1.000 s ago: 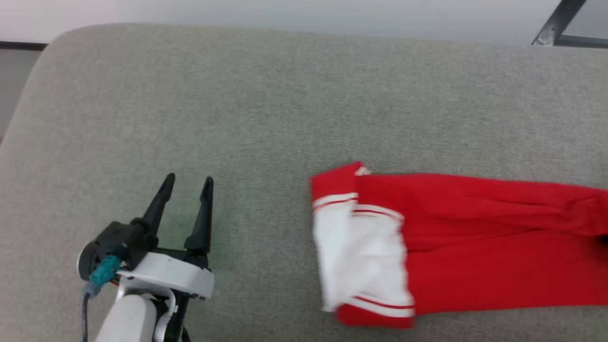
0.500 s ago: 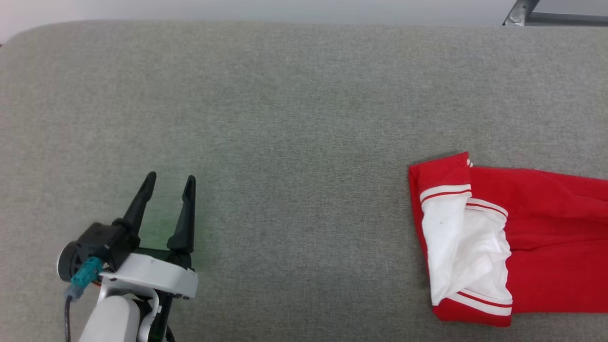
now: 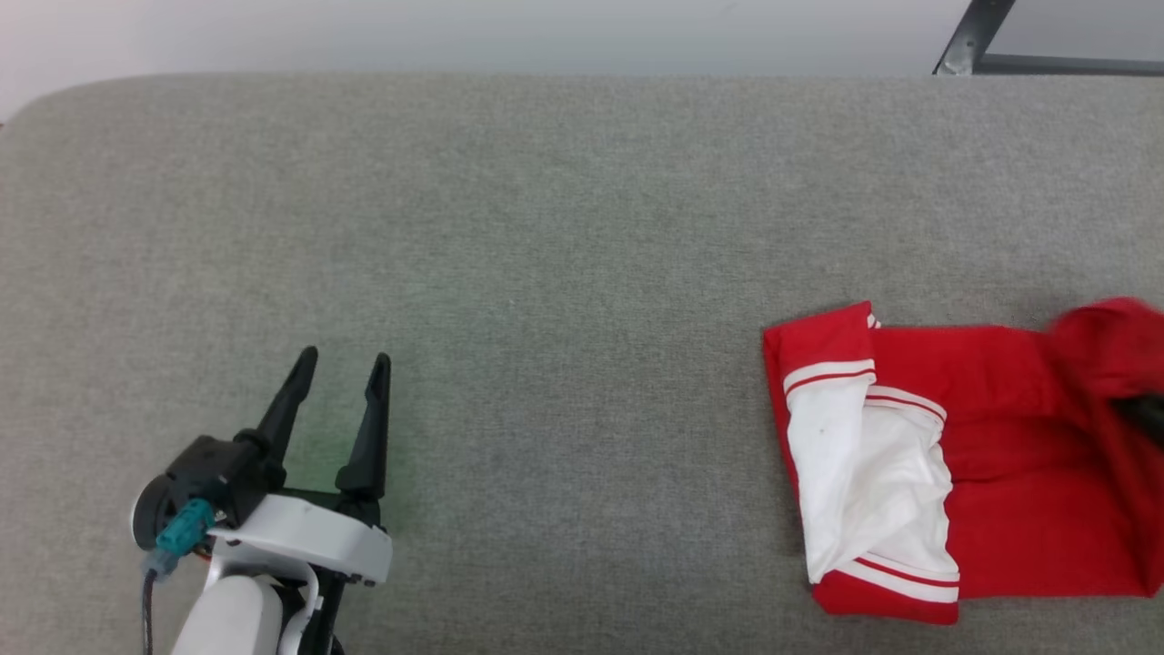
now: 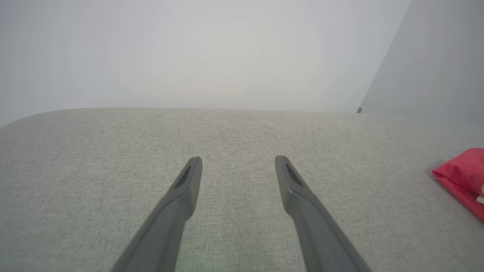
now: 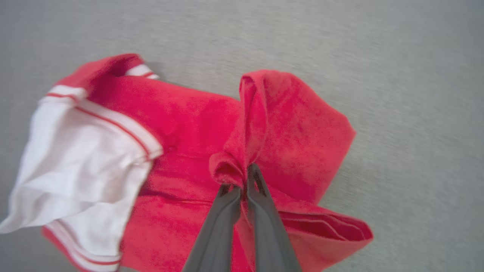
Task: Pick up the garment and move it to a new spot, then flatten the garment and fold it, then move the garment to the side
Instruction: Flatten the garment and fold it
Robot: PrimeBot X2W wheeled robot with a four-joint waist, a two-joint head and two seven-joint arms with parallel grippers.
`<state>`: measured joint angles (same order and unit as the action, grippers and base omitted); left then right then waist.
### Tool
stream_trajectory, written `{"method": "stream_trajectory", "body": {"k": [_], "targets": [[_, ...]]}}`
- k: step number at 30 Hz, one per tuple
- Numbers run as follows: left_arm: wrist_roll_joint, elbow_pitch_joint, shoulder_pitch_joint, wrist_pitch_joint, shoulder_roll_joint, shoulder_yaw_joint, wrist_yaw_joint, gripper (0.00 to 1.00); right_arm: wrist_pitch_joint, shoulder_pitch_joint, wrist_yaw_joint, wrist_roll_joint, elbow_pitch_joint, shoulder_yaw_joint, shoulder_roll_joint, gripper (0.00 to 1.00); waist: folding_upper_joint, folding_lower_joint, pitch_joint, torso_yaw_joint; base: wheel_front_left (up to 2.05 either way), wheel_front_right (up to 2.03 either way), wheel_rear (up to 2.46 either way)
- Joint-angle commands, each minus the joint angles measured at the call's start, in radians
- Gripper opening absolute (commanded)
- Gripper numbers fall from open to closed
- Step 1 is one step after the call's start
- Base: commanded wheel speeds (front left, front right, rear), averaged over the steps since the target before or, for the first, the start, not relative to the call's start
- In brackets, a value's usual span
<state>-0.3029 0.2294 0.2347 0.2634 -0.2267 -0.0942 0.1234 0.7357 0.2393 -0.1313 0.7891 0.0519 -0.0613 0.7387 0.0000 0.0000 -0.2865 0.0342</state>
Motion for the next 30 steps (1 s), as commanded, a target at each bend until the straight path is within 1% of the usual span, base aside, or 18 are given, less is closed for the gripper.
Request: {"method": "stream_trajectory", "body": {"k": [1, 6, 9, 12, 16, 21, 30], "targets": [[-0.004, 0.001, -0.015, 0.001, 0.002, -0.001, 0.004, 1.00, 0.014, 0.010, 0.001, 0.013, 0.054, -0.034, -0.013, 0.00, 0.0000, 0.0000, 0.010, 0.011, 0.00, 0.00, 0.00], [-0.011, 0.001, -0.020, 0.001, 0.011, -0.003, 0.005, 1.00, 0.061, 0.041, 0.001, 0.036, 0.205, -0.121, -0.053, 0.00, 0.0000, 0.0000, 0.020, 0.034, 0.00, 0.00, 0.00], [-0.014, -0.001, -0.027, 0.001, 0.016, 0.000, 0.006, 1.00, 0.088, 0.066, 0.001, 0.025, 0.253, -0.171, -0.077, 0.00, 0.0000, 0.0000, 0.022, 0.046, 0.00, 0.00, 0.00], [-0.012, -0.002, -0.026, 0.001, 0.023, -0.002, 0.007, 1.00, 0.114, 0.083, 0.001, 0.031, 0.267, -0.230, -0.103, 0.00, 0.0000, 0.0000, 0.020, 0.060, 0.00, 0.00, 0.00], [-0.012, -0.003, -0.019, 0.001, 0.030, -0.002, 0.006, 1.00, 0.127, 0.115, 0.001, 0.015, 0.251, -0.304, -0.126, 0.00, 0.0000, 0.0000, 0.013, 0.073, 0.00, 0.00, 0.00], [-0.009, 0.004, -0.010, 0.001, 0.043, -0.010, 0.007, 1.00, 0.099, 0.159, 0.001, 0.004, 0.191, -0.365, -0.163, 0.00, 0.0000, 0.0000, 0.005, 0.084, 0.00, 0.00, 0.00], [-0.014, 0.010, 0.004, 0.001, 0.055, -0.009, 0.008, 1.00, 0.054, 0.201, 0.001, 0.000, 0.090, -0.461, -0.181, 0.00, 0.0000, 0.0000, -0.004, 0.093, 0.00, 0.00, 0.00]]}}
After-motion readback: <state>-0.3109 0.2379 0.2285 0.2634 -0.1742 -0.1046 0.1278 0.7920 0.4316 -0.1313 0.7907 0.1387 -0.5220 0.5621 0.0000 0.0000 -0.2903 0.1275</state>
